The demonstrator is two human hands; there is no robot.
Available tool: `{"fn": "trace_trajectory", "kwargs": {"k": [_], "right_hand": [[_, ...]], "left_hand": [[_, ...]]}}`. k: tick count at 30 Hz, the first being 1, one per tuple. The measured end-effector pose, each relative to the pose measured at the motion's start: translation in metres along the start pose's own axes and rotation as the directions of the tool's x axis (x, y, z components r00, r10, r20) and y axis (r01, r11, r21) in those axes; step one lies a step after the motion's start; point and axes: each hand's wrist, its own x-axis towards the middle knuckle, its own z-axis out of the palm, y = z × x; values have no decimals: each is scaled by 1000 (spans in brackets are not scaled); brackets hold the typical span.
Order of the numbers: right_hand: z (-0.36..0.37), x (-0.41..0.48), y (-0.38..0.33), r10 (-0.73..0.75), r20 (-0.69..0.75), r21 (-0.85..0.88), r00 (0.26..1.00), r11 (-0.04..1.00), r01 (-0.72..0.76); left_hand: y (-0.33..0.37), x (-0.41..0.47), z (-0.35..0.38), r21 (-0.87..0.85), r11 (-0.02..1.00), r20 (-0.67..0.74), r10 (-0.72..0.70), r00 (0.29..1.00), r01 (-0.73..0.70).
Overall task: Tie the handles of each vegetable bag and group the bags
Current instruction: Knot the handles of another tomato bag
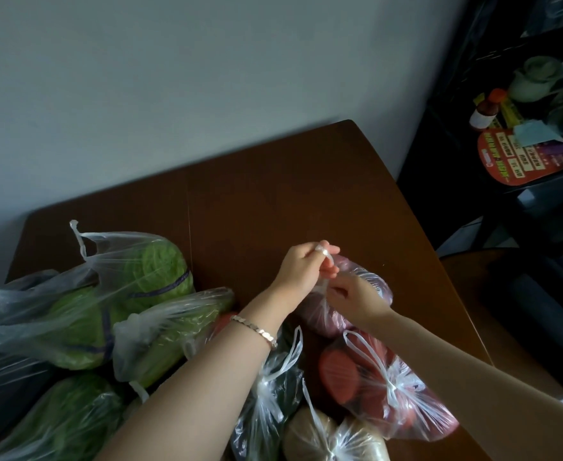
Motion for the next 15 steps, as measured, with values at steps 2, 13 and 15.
{"fn": "trace_trajectory", "kwargs": {"k": [2,13,15], "right_hand": [[2,-1,2,21,10,89,1000,996,-21],[2,-2,3,315,-70,482,946,841,-245],[3,-3,4,337,-129,492,933,838,-235]], "left_hand": [[-3,6,-2,-22,998,-11,-62,998,62],[-42,-7,1,590,781,15,247,969,-208],[-45,-7,3,572,795,9,241,971,-202]]}}
